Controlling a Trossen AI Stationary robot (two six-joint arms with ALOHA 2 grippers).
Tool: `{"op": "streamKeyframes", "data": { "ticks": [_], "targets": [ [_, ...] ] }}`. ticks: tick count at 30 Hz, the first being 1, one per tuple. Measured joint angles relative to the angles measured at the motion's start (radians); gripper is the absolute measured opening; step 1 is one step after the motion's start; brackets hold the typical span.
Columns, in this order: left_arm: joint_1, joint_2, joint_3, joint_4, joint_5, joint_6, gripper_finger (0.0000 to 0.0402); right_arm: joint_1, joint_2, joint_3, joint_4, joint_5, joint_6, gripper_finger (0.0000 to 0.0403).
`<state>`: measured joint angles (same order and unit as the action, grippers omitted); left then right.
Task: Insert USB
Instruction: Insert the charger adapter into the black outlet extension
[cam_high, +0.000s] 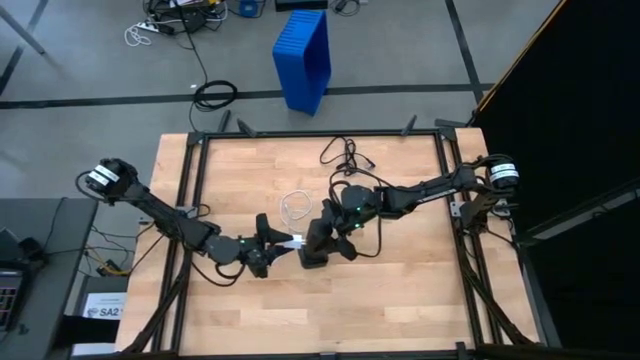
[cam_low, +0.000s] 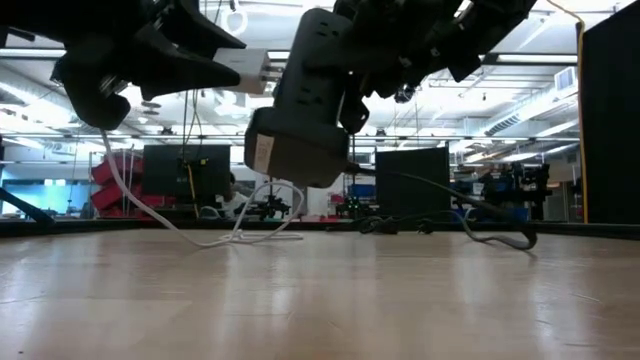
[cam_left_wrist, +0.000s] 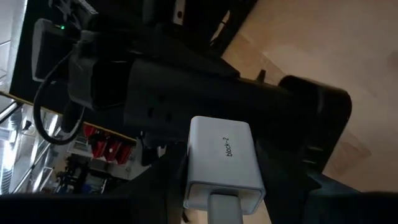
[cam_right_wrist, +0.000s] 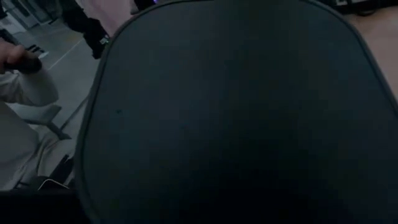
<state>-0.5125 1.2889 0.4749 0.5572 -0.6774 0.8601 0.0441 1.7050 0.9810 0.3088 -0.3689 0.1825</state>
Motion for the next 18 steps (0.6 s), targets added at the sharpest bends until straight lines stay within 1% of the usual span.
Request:
{"op": "streamKeyframes", "data": {
  "ticks": [5,8,13,18],
  "targets": [
    [0.001,0.0,0.003,-0.001,-0.003,0.002,0.0142,0.0,0.0,0.0,0.003,-0.006,0.01,0.0227],
    [0.006,0.0,0.003,0.008,-0.004,0.006,0.0142,-0.001,0.0,0.0,0.003,-0.027,0.009,0.0227],
    [0.008,0.0,0.008,0.012,-0.008,0.045,0.0142,-0.001,-0.001,0.0,0.015,-0.024,0.011,0.0227],
    [0.008,0.04,0.041,-0.011,-0.013,0.055,0.0142,0.0,-0.001,-0.001,0.001,-0.035,0.006,0.0227]
  ]
}}
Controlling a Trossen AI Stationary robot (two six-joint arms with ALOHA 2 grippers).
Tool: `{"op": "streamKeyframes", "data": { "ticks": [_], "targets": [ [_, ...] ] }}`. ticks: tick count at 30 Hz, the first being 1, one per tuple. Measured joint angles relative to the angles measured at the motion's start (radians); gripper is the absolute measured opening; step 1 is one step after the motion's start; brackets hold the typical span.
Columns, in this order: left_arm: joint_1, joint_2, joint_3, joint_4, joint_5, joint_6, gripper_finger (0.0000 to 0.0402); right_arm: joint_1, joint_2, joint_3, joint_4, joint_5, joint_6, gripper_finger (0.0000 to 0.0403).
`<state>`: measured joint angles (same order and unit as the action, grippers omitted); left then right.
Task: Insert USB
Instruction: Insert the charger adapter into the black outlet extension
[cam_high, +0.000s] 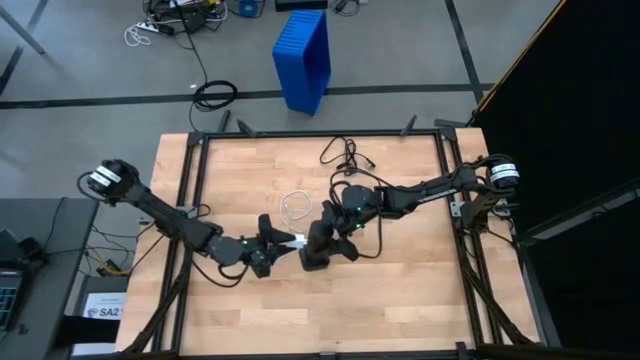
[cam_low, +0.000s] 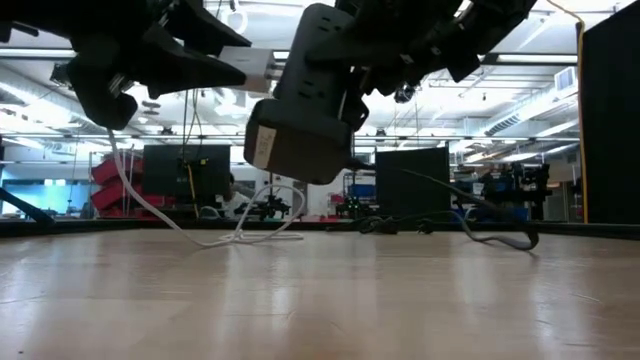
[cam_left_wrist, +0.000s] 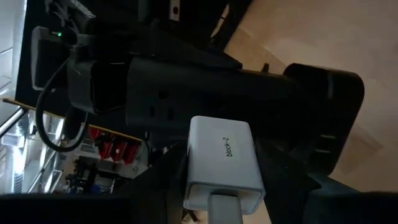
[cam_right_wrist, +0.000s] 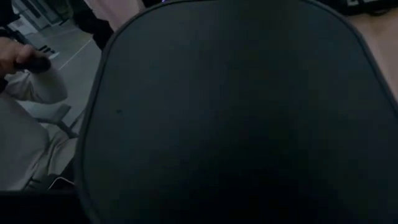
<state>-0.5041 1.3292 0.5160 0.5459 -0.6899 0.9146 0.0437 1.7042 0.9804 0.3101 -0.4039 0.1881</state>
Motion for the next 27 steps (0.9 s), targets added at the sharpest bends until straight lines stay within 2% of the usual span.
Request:
{"op": "streamKeyframes", "data": {
  "ticks": [7,14,21,27],
  "targets": [
    [0.002,0.095,0.065,-0.01,-0.013,0.065,0.0142,-0.01,0.0,-0.004,-0.033,0.003,0.086,0.0227],
    [0.007,0.115,0.075,-0.013,-0.111,-0.014,0.0141,-0.007,0.0,-0.004,-0.032,0.176,0.116,0.0227],
    [0.005,0.115,0.068,0.014,-0.079,-0.003,0.014,0.01,0.0,-0.004,-0.022,0.119,0.007,0.0227],
    [0.005,0.115,0.064,0.062,-0.021,0.001,0.014,0.016,0.0,-0.004,-0.003,0.08,-0.016,0.0227]
  ]
}}
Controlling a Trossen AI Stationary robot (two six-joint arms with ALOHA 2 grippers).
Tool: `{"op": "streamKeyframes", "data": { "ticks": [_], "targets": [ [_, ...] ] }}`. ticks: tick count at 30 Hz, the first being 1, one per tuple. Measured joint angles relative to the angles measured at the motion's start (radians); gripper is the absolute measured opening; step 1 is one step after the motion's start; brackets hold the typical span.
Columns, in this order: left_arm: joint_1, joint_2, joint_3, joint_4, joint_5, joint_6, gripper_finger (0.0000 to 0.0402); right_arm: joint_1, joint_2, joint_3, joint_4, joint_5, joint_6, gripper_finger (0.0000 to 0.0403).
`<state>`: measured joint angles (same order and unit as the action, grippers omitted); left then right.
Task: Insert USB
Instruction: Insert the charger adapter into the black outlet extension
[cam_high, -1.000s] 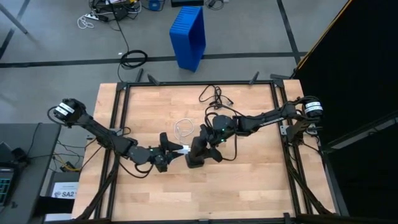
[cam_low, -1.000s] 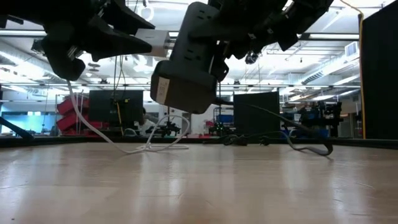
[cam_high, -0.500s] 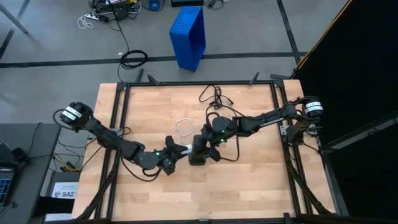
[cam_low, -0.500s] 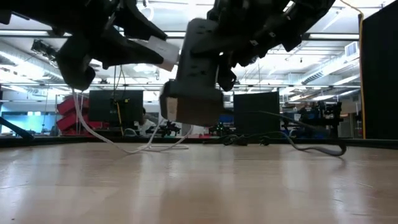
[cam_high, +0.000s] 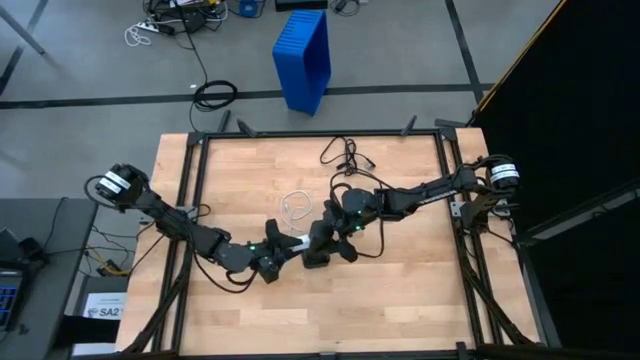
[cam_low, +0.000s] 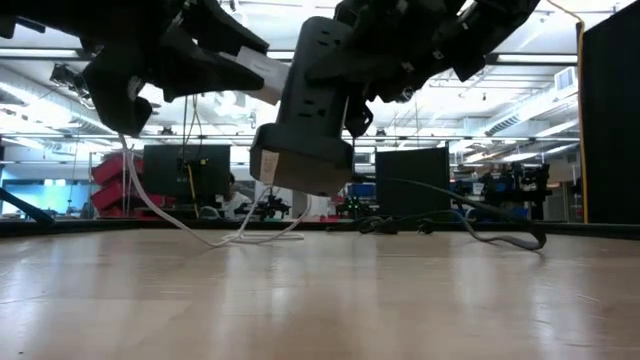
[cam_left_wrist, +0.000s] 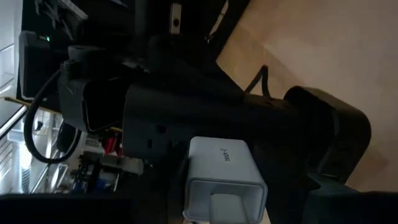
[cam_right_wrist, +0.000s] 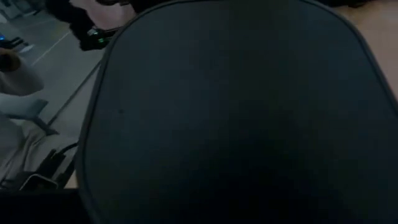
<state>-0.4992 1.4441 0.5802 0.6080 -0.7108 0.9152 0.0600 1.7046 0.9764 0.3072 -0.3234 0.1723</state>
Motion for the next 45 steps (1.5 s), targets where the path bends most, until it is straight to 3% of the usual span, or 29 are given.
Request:
{"op": "streamKeyframes", "data": {
  "ticks": [10,14,20,24,32,39,45],
  "targets": [
    [0.0,0.0,-0.001,0.024,0.025,0.019,0.014,0.007,0.0,0.0,0.013,-0.055,-0.046,0.0227],
    [0.0,0.0,0.002,0.047,0.068,0.016,0.014,0.007,0.0,0.0,0.045,-0.139,-0.08,0.0227],
    [0.005,0.0,0.002,0.094,0.117,-0.033,0.0151,0.002,0.0,0.0,0.064,-0.174,-0.085,0.0227],
    [0.013,-0.001,0.003,0.116,0.1,-0.035,0.0172,-0.002,0.001,0.0,0.151,-0.116,-0.07,0.0227],
    [0.044,0.048,0.0,0.111,0.13,-0.041,0.0146,0.001,0.001,0.0,0.087,-0.079,-0.008,0.0227],
    [0.054,0.054,-0.002,0.145,0.146,-0.098,0.0208,0.002,0.001,0.0,0.087,-0.068,0.003,0.0227],
    [0.047,0.043,-0.003,0.15,0.063,-0.124,0.0218,-0.001,-0.002,0.0,0.073,0.03,-0.041,0.0227]
  ]
}}
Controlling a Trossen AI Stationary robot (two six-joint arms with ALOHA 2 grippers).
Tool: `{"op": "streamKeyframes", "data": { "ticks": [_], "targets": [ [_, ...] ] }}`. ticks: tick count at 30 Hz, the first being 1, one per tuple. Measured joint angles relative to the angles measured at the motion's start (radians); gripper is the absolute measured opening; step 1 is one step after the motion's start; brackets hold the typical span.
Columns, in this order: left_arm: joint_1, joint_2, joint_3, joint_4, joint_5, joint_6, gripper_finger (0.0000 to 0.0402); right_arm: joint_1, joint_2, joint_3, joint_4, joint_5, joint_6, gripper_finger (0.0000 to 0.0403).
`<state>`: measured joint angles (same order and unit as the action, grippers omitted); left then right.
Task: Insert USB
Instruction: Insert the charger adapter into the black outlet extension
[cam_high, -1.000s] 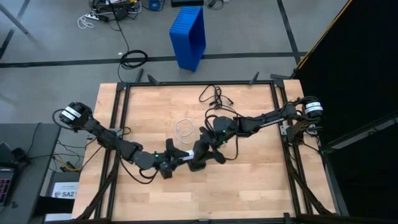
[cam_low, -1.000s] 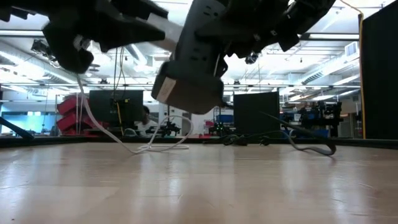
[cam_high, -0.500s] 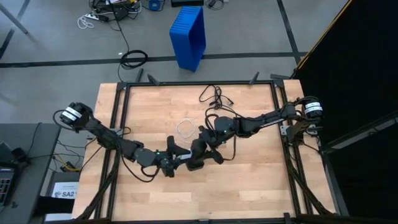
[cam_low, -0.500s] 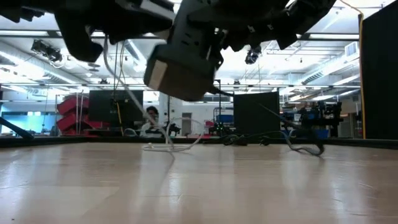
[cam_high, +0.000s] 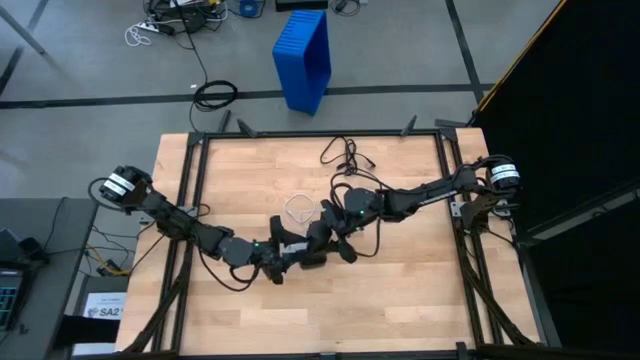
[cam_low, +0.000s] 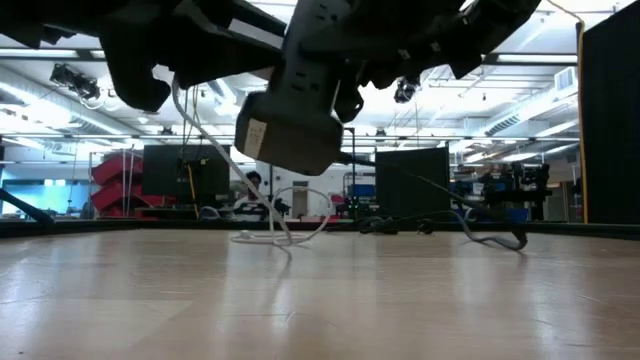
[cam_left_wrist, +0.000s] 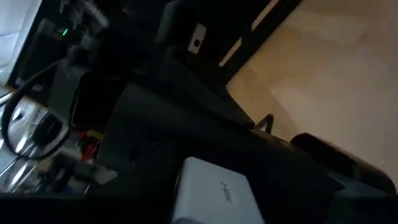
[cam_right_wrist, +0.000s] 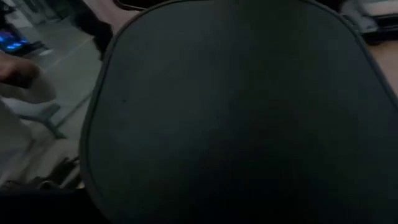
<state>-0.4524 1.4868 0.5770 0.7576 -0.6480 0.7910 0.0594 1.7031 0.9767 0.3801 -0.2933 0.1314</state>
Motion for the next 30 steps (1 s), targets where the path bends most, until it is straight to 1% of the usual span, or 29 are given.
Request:
{"op": "streamKeyframes", "data": {
  "ticks": [3,7,9,13,17,20,24,27,30],
  "targets": [
    [-0.013,0.002,0.0,-0.004,-0.07,0.032,0.0218,-0.003,-0.002,0.0,-0.031,0.047,-0.005,0.0227],
    [-0.037,0.002,0.0,0.01,-0.126,0.036,0.0218,-0.001,-0.002,-0.003,-0.035,0.071,-0.013,0.0227],
    [-0.05,0.002,0.0,0.011,-0.177,0.037,0.0218,-0.003,-0.002,-0.003,-0.054,0.078,-0.02,0.0227],
    [-0.081,-0.005,0.002,0.017,-0.283,0.047,0.0218,-0.01,-0.024,-0.003,-0.148,0.121,-0.035,0.0227],
    [-0.098,-0.035,0.002,-0.015,-0.354,0.046,0.0218,-0.015,-0.07,-0.003,-0.259,0.177,-0.051,0.0227],
    [-0.105,-0.08,0.002,-0.043,-0.364,0.037,0.0218,-0.015,-0.106,-0.005,-0.335,0.213,-0.058,0.0227],
    [-0.104,-0.157,-0.012,-0.044,-0.366,-0.024,0.0218,-0.012,-0.158,-0.006,-0.405,0.267,-0.062,0.0227],
    [-0.106,-0.223,-0.061,-0.05,-0.366,-0.089,0.0218,0.002,-0.192,-0.006,-0.431,0.286,-0.068,0.0227],
    [-0.103,-0.299,-0.15,-0.064,-0.366,-0.213,0.0218,0.017,-0.224,-0.006,-0.423,0.278,-0.08,0.0227]
  ]
}}
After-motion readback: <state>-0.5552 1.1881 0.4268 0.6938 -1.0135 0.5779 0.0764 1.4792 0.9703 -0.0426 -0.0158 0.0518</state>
